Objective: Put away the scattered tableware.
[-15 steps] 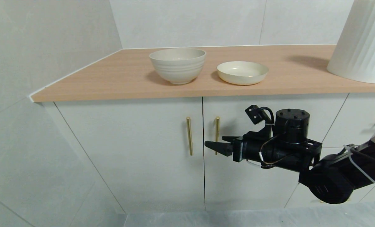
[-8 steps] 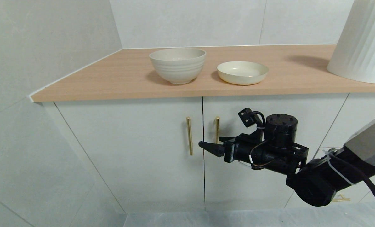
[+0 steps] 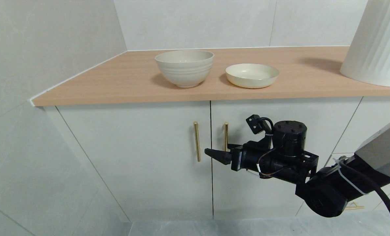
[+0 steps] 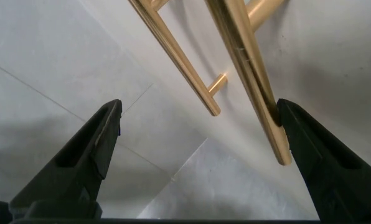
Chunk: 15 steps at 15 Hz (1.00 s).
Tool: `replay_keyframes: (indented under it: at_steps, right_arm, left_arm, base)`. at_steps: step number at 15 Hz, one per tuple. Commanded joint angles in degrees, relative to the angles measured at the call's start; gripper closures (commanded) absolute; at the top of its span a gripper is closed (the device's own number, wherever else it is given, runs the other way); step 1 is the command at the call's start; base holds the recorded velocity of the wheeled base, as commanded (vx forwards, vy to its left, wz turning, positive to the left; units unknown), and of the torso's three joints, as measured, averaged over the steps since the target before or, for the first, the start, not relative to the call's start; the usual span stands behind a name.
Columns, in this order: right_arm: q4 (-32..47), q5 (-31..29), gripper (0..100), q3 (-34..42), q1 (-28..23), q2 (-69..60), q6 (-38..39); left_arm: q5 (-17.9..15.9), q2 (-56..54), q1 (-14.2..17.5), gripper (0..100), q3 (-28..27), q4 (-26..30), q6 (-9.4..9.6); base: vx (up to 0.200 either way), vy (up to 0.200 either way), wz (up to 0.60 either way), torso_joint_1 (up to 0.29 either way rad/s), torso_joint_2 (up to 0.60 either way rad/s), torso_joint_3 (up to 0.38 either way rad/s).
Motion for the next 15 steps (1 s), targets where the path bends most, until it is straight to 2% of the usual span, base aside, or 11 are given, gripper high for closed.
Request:
replay_keyframes:
  at_steps: [1,13,15]
  right_arm:
    - [0.0,0.3,0,0.1,0.1,-0.4,0.2]
    - [-2.6,1.1,0,3.6,0.3,-4.5,3.0]
    - [-2.6,1.9,0,4.4,1.8,-5.2,3.0]
  left_arm:
    - [0.0,0.0,0.0,0,0.0,0.0,-0.01]
    - [0.0,0.0,0.0,0,0.0,0.0,-0.01]
    - [0.0,0.0,0.0,0,0.0,0.0,-0.1]
  base:
    - [0.0,0.0,0.0,0.0,0.0,0.0]
    - [0.0,0.0,0.0,0.0,0.0,0.0]
    - [0.0,0.0,0.0,0.0,0.0,0.0]
